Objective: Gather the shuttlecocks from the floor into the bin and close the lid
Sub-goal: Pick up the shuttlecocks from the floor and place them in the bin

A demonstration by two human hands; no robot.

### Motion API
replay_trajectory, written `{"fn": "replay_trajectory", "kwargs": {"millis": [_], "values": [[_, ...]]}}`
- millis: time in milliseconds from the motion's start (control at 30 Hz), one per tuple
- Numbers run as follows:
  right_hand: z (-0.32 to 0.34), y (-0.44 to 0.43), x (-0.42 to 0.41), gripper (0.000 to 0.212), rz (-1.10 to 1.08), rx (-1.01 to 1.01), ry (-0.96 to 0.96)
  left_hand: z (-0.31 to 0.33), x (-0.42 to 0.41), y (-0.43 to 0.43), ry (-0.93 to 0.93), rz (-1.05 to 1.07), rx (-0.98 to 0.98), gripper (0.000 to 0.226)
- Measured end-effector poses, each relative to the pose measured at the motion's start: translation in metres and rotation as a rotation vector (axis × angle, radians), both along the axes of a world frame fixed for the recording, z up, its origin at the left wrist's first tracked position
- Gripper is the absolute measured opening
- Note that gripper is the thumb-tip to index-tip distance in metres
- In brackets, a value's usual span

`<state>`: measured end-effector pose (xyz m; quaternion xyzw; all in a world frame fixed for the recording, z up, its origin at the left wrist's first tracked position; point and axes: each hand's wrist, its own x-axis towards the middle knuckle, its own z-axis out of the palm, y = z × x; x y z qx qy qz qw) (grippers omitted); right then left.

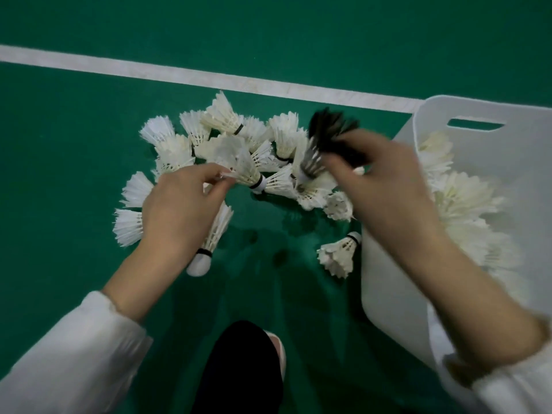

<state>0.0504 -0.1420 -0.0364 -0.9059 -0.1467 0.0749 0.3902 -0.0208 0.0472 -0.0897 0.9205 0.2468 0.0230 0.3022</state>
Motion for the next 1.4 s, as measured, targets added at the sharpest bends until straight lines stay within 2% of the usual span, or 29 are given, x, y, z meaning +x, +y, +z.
{"fn": "replay_trajectory", "kwargs": {"millis": [67,167,300,600,700,833,1000,1200,1400], "values": [[0.022,-0.026,0.018,0.022,-0.113,0.066,-0.073,0.007,0.002,-0.011,-0.015,-0.040,-0.004,0.022],[0.034,-0.070,0.033,0.015,-0.335,0.120,-0.171,0.010,0.006,-0.029,-0.022,-0.112,0.018,0.020],[0.020,-0.114,0.032,0.018,-0.448,0.039,-0.059,0.008,0.009,-0.052,-0.020,-0.181,0.069,0.020],[-0.030,-0.127,0.029,0.021,-0.370,-0.001,0.090,0.004,0.006,-0.078,0.061,-0.225,0.119,0.018],[-0.046,-0.121,0.029,0.025,-0.320,-0.098,0.129,0.005,0.005,-0.082,0.052,-0.252,0.137,0.017],[-0.064,-0.112,0.038,0.029,-0.208,-0.305,0.087,0.006,0.005,-0.086,0.022,-0.273,0.152,0.015],[-0.070,-0.109,0.043,0.038,-0.160,-0.473,0.054,0.003,0.005,-0.089,0.018,-0.280,0.155,0.012],[-0.071,-0.110,0.044,0.037,-0.120,-0.514,0.079,0.004,0.004,-0.092,0.022,-0.295,0.142,0.014],[-0.045,-0.116,0.032,0.037,-0.124,-0.337,0.126,0.006,0.002,-0.092,0.028,-0.314,0.145,0.014]]}}
